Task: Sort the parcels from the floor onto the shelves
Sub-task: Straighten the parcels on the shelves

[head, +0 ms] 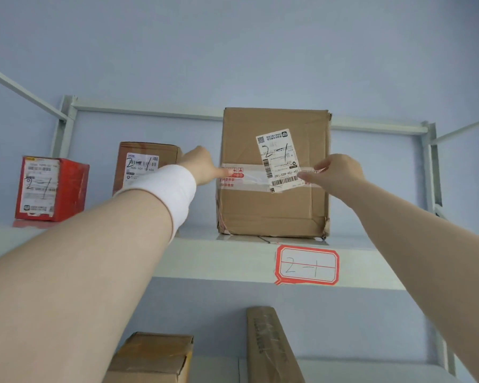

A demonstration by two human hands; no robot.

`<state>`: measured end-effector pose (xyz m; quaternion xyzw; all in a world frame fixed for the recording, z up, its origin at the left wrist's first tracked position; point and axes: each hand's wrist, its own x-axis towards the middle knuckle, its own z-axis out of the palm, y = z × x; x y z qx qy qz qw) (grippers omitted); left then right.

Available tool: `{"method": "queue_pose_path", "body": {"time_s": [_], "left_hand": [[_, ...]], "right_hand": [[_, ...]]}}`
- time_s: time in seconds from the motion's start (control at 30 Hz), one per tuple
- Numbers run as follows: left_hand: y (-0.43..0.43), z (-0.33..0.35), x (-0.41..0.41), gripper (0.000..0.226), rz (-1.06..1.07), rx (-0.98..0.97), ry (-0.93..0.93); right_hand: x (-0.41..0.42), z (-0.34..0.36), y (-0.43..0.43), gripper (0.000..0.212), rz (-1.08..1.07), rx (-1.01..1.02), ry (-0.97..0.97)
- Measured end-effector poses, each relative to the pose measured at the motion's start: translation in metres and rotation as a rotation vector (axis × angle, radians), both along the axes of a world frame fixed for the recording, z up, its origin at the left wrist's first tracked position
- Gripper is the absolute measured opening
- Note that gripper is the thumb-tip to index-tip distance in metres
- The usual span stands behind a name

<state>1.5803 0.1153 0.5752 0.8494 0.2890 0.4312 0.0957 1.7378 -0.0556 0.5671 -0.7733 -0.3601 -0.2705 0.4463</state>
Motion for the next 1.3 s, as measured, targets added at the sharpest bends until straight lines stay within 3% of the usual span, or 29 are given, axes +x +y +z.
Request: {"method": "queue_pose_path", "body": {"time_s": [0.1,0.27,0.4,0.5,0.63,0.7,1.3], "left_hand": [[0.006,-0.004,0.019,0.075,-0.061,-0.081,0.010],[0.032,-0.009,0.045,0.078,-0.202,-0.268,-0.024],[0.047,-0.014,0.059,0.058,-0.301,-0.310,0.030],[0.056,-0.011,0.066,0.052,-0.323,-0.320,0.033],[0.060,-0.004,0.072,0.055,-0.332,-0.333,0.065],[0.062,-0.002,0.075,0.056,-0.316,-0.332,0.091],[0.093,0.015,0.112,0.066,-0.219,-0.402,0.250]], "right_hand": [[0.026,-0.006,-0.011,0.071,-0.079,0.021,0.088],[0.057,-0.022,-0.011,0.079,-0.005,-0.162,0.292],[0.078,-0.024,-0.001,0.085,0.114,-0.231,0.400],[0.094,-0.023,0.005,0.077,0.155,-0.292,0.437],[0.111,-0.013,0.010,0.043,0.168,-0.399,0.441],[0.116,-0.009,0.014,0.037,0.170,-0.434,0.444],[0.157,0.006,0.064,0.054,0.068,-0.669,0.419]]}}
